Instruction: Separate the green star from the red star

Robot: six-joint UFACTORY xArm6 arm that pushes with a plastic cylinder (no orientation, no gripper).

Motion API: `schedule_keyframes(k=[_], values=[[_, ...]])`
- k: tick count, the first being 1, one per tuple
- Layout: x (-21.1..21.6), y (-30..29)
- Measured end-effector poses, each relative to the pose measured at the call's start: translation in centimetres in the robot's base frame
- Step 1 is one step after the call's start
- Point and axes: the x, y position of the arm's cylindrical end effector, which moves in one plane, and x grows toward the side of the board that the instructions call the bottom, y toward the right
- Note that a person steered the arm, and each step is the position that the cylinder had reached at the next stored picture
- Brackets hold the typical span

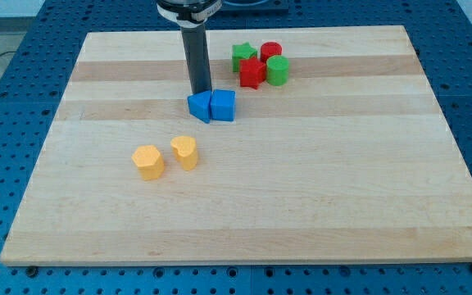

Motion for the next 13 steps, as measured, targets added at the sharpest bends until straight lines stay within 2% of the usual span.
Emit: schedule_keyframes(k=[1, 2, 5, 7, 8, 9, 10, 12, 13], values=[[-1.5, -3.4], [-3.6, -4.4], [-12.9, -3.1], [-12.2, 7.8], [-11.0, 11.4], [-9.1, 11.4], [-7.9, 7.6], [-7.5, -7.2], [-6.7, -8.2]])
